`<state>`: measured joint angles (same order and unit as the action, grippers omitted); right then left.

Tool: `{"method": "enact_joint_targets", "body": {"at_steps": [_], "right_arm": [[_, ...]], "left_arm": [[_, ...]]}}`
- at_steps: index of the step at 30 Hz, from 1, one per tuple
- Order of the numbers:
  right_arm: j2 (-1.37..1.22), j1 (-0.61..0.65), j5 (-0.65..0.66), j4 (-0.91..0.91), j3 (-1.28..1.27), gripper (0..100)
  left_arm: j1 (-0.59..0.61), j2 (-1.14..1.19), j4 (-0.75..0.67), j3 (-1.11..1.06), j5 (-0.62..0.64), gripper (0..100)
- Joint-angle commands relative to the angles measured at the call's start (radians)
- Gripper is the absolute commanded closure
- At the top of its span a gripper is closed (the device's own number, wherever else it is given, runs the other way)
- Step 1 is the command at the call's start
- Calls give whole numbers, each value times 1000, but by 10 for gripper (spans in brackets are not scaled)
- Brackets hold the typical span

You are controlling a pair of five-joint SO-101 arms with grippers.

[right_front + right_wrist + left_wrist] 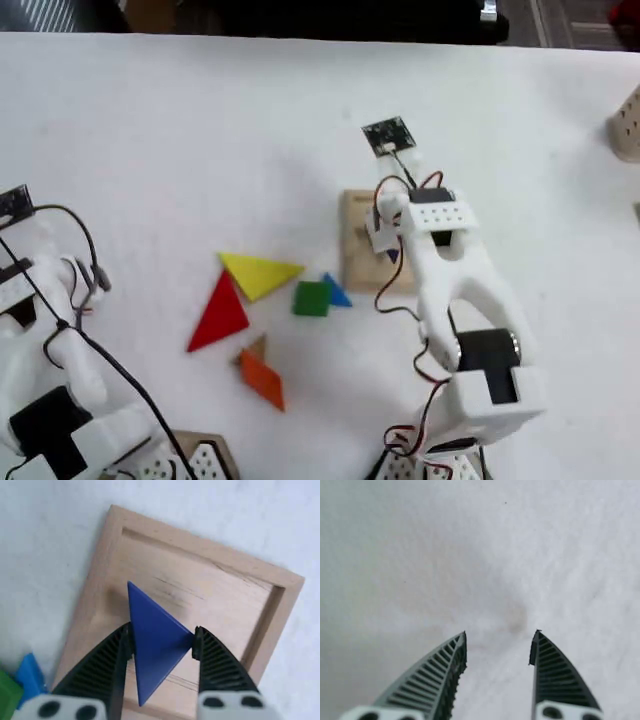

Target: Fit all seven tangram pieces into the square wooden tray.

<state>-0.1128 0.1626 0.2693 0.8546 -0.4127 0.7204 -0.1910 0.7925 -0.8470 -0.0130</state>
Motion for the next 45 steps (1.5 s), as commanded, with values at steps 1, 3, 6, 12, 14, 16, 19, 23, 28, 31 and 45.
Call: {"method": "enact_joint_targets", "body": {"at_steps": [1, 3, 6, 12, 14, 16, 19, 23, 28, 31, 45], "right_arm": [[-28, -18, -8, 54, 109, 919], [-50, -22, -6, 81, 135, 862], [-70, -25, 26, 87, 153, 777], [-58, -30, 32, 85, 157, 772], [-56, -44, 29, 84, 157, 782], [-56, -47, -23, 85, 157, 796], [-47, -36, -117, 96, 153, 872], [-5, 4, -193, 122, 140, 981], [18, 33, -183, 125, 117, 981], [-4, 36, -161, 127, 118, 981], [-67, 27, -63, 128, 124, 981]], "left_arm": [[-7, 2, 0, 44, -23, 789], [-7, 2, 0, 43, -23, 789], [-7, 2, 2, 43, -23, 789], [-7, 2, 3, 43, -23, 789], [-7, 2, 3, 43, -23, 789], [-7, 2, 3, 43, -23, 789], [-7, 2, 2, 43, -23, 789], [-7, 2, 2, 43, -23, 789], [-7, 2, 0, 43, -23, 789], [-7, 2, 0, 44, -23, 789], [-7, 2, 0, 44, -23, 789]]}}
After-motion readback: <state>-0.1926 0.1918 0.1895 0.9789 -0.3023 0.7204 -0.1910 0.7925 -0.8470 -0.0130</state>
